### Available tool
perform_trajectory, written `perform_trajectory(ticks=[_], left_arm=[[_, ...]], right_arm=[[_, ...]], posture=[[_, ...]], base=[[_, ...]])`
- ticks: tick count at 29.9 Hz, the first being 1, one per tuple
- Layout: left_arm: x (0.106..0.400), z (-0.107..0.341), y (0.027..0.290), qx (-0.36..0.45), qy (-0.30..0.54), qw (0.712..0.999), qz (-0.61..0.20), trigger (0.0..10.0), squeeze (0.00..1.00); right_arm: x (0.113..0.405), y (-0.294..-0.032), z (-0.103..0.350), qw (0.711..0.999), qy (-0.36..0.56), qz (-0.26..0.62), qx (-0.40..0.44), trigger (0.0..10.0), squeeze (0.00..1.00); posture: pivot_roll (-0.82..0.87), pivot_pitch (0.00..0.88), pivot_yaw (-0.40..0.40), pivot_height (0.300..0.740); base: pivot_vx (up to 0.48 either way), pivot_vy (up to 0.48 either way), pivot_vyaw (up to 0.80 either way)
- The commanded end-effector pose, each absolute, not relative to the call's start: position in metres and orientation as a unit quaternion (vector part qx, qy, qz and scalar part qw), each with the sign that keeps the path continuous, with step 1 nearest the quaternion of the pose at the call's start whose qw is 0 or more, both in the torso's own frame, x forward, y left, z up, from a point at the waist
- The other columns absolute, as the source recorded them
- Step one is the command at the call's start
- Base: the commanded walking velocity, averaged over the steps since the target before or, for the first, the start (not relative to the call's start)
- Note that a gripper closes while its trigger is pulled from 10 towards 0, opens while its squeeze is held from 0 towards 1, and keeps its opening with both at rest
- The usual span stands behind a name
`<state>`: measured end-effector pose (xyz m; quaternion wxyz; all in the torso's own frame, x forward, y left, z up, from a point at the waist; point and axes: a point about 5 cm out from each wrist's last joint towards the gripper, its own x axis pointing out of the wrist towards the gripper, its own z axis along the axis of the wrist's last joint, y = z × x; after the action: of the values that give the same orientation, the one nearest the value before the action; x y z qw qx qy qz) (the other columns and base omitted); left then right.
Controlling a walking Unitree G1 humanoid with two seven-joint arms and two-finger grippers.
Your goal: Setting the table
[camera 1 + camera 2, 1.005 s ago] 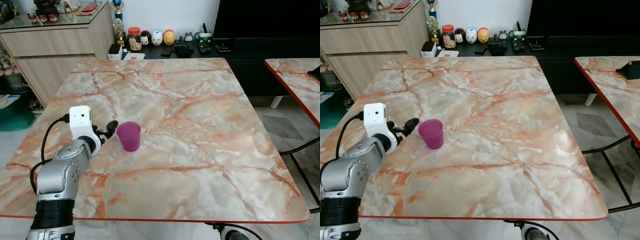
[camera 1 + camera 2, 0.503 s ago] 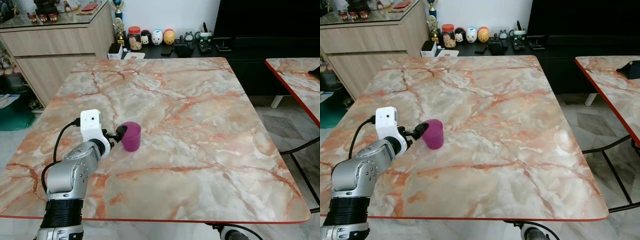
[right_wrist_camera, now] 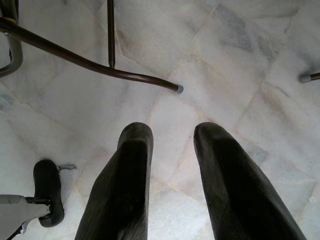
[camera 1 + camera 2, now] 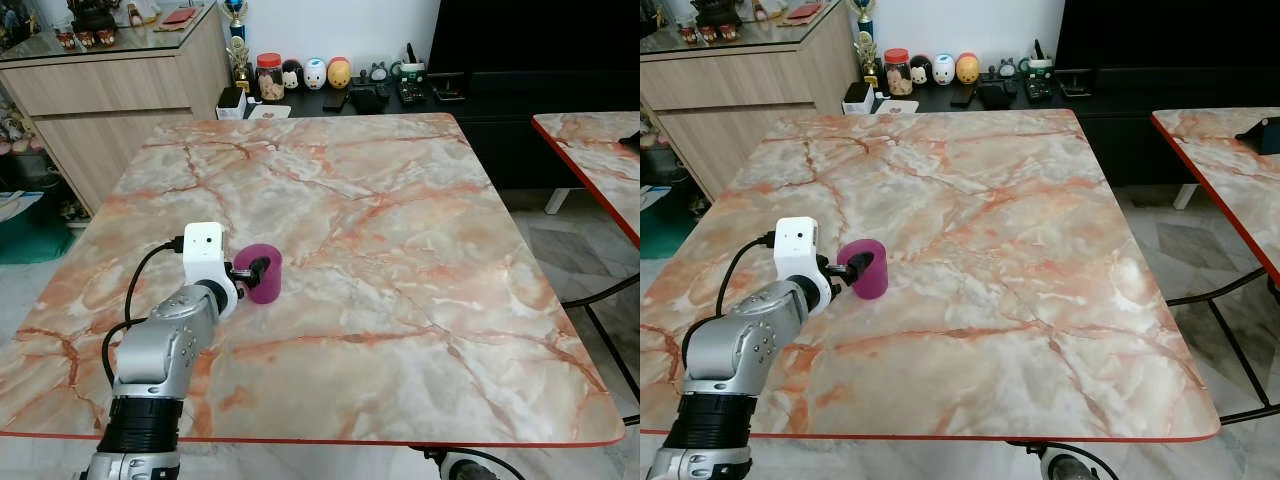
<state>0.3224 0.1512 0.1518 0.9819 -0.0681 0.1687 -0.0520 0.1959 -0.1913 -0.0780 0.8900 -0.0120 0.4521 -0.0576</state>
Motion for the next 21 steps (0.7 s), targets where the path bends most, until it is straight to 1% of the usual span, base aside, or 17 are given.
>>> perform_trajectory(ticks=[1, 2, 3, 4, 5, 17, 21], left_arm=[[0.3251, 0.1548, 0.1545, -0.059, 0.161, 0.985, -0.034, 7.0, 0.00], [0.3254, 0.1548, 0.1554, -0.060, 0.161, 0.985, -0.031, 5.6, 0.00], [0.3258, 0.1549, 0.1564, -0.060, 0.160, 0.985, -0.028, 1.6, 0.00], [0.3262, 0.1549, 0.1570, -0.060, 0.160, 0.985, -0.026, 1.6, 0.00], [0.3264, 0.1550, 0.1575, -0.060, 0.159, 0.985, -0.025, 0.0, 0.00], [0.3271, 0.1548, 0.1566, -0.063, 0.156, 0.986, -0.024, 0.0, 0.00], [0.3267, 0.1548, 0.1544, -0.064, 0.155, 0.985, -0.035, 0.0, 0.00]], right_arm=[[0.1978, -0.1891, -0.0773, 0.891, 0.451, -0.056, -0.010, 10.0, 0.00], [0.1979, -0.1891, -0.0772, 0.891, 0.451, -0.056, -0.011, 10.0, 0.00], [0.1980, -0.1891, -0.0772, 0.891, 0.451, -0.056, -0.011, 10.0, 0.00], [0.1981, -0.1891, -0.0771, 0.891, 0.451, -0.056, -0.011, 10.0, 0.00], [0.1982, -0.1891, -0.0771, 0.891, 0.451, -0.055, -0.011, 10.0, 0.00], [0.1987, -0.1898, -0.0768, 0.891, 0.451, -0.054, -0.013, 10.0, 0.00], [0.1989, -0.1901, -0.0766, 0.891, 0.452, -0.052, -0.015, 10.0, 0.00]], posture=[[-0.03, 0.000, 0.047, 0.740], [-0.03, 0.000, 0.046, 0.740], [-0.03, 0.000, 0.045, 0.740], [-0.03, 0.000, 0.045, 0.740], [-0.03, 0.000, 0.044, 0.740], [-0.03, 0.000, 0.041, 0.740], [-0.02, 0.000, 0.039, 0.740]], base=[[0.000, 0.000, 0.00], [0.000, 0.000, 0.00], [0.000, 0.000, 0.00], [0.000, 0.000, 0.00], [0.000, 0.000, 0.00], [0.000, 0.000, 0.00], [0.000, 0.000, 0.00]])
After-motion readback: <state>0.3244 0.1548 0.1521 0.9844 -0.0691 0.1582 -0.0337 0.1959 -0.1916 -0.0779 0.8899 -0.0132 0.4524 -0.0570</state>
